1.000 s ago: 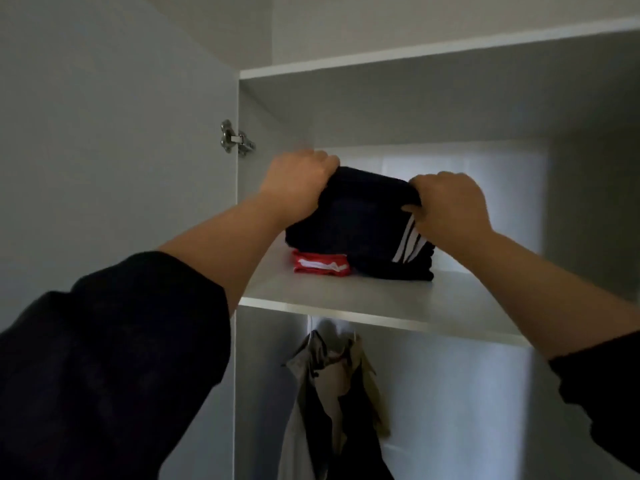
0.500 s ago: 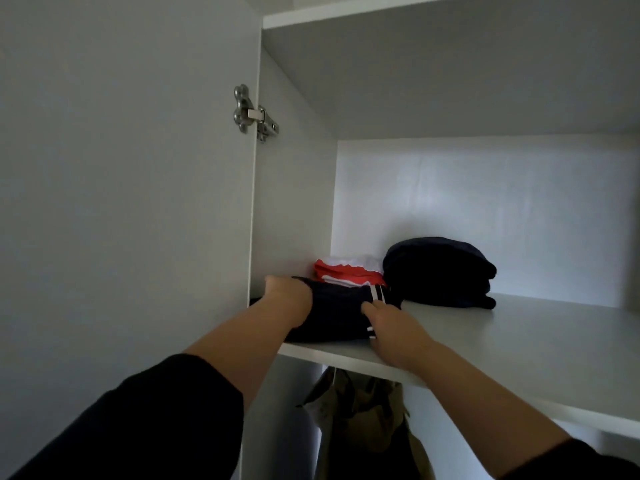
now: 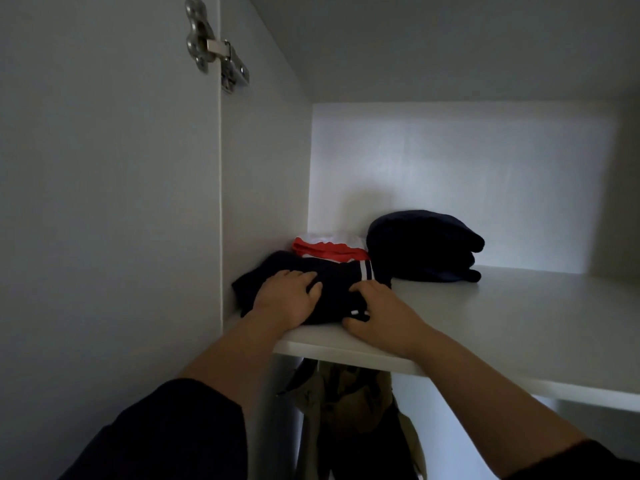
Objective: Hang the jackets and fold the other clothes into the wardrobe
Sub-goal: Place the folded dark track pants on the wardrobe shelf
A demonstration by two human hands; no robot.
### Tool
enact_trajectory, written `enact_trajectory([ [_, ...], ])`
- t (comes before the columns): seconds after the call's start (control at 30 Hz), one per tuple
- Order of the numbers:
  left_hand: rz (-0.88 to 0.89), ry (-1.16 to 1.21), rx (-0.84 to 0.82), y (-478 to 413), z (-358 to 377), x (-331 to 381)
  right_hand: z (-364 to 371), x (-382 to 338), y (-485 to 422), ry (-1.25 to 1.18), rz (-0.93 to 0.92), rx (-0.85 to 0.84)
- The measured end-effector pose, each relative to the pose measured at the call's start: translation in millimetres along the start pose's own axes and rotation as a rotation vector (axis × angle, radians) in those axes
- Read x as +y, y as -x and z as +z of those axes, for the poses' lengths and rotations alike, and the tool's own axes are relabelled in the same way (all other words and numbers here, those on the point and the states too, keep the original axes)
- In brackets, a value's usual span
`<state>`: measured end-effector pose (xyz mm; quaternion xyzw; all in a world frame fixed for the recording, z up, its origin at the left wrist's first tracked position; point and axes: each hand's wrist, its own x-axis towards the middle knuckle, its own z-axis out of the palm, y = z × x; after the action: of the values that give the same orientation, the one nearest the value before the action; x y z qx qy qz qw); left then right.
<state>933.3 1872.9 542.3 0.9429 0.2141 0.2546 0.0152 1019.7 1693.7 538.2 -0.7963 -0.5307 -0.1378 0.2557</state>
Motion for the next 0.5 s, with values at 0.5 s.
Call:
enact_trajectory([
  [0.5, 0.466, 0.089, 0.136, 108.8, -39.9, 195.9, -115.4, -4.8, 234.4, 0.547, 0.490, 0.140],
])
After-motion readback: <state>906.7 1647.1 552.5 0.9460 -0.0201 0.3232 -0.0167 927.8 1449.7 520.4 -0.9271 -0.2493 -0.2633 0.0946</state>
